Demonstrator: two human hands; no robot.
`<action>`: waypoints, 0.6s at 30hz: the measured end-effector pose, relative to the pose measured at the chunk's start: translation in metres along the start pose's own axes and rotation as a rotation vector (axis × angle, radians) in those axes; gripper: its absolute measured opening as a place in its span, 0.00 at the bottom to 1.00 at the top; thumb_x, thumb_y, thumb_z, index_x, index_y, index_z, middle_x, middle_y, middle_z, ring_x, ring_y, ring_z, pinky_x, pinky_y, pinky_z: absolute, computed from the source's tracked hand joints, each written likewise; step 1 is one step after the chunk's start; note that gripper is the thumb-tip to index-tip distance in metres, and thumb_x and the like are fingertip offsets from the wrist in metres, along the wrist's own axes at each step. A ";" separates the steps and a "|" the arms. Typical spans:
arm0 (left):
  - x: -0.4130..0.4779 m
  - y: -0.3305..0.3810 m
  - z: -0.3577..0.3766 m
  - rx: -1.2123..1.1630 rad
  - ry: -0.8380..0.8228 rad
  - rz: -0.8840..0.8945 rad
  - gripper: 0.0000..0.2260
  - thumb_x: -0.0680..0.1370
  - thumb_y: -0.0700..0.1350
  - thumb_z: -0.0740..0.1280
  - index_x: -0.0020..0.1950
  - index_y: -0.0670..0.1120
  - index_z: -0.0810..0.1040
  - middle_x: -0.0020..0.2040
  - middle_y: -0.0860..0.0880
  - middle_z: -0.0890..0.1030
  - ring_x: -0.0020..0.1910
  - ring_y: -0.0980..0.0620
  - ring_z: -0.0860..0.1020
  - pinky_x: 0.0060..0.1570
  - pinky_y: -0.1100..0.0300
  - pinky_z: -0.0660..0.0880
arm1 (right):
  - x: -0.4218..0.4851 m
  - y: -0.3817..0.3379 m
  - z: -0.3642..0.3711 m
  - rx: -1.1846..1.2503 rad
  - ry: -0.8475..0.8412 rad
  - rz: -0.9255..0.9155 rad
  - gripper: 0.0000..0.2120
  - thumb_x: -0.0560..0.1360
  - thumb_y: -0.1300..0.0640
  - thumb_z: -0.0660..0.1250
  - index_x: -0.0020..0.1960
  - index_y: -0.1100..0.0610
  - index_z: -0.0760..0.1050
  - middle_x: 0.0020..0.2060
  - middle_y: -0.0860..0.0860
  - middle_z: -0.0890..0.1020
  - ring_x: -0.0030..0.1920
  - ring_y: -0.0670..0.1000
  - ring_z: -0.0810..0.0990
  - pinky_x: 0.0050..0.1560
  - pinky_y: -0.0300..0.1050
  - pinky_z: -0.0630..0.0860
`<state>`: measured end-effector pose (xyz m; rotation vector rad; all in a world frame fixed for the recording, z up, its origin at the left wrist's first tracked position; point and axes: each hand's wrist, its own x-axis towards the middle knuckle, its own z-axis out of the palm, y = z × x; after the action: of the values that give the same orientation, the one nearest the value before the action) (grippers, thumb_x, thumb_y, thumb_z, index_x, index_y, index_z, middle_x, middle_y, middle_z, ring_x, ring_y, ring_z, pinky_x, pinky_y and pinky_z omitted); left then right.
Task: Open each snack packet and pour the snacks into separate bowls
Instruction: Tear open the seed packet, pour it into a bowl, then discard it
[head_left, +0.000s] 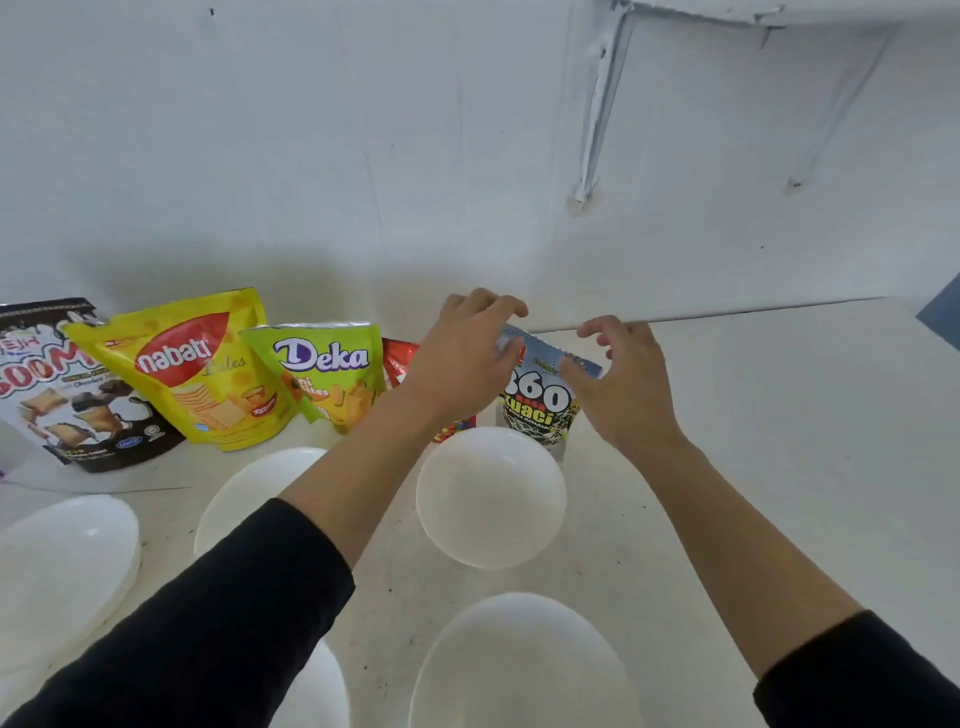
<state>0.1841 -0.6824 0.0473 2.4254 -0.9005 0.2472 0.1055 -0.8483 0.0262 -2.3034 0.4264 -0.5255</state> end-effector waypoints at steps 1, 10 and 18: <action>0.007 -0.004 0.005 0.024 -0.015 0.012 0.15 0.82 0.46 0.64 0.69 0.48 0.75 0.66 0.47 0.77 0.66 0.45 0.69 0.62 0.53 0.69 | 0.004 0.002 0.002 0.008 -0.034 0.022 0.11 0.75 0.52 0.70 0.56 0.51 0.76 0.53 0.52 0.75 0.53 0.51 0.75 0.51 0.46 0.75; 0.025 -0.009 0.029 0.330 0.076 0.076 0.04 0.82 0.46 0.64 0.55 0.52 0.75 0.48 0.52 0.81 0.52 0.44 0.77 0.58 0.44 0.63 | 0.012 0.012 -0.005 -0.011 -0.136 -0.057 0.06 0.81 0.57 0.62 0.48 0.56 0.75 0.38 0.52 0.78 0.37 0.49 0.74 0.32 0.37 0.66; 0.007 0.044 -0.020 0.187 0.187 0.062 0.05 0.85 0.46 0.58 0.57 0.51 0.74 0.48 0.52 0.80 0.50 0.46 0.76 0.59 0.46 0.60 | -0.011 -0.021 -0.049 0.140 0.146 -0.195 0.04 0.82 0.58 0.63 0.53 0.55 0.77 0.47 0.53 0.80 0.48 0.50 0.78 0.41 0.31 0.70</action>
<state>0.1613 -0.7032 0.0851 2.4937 -0.9038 0.5951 0.0755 -0.8583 0.0707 -2.1908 0.2269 -0.7984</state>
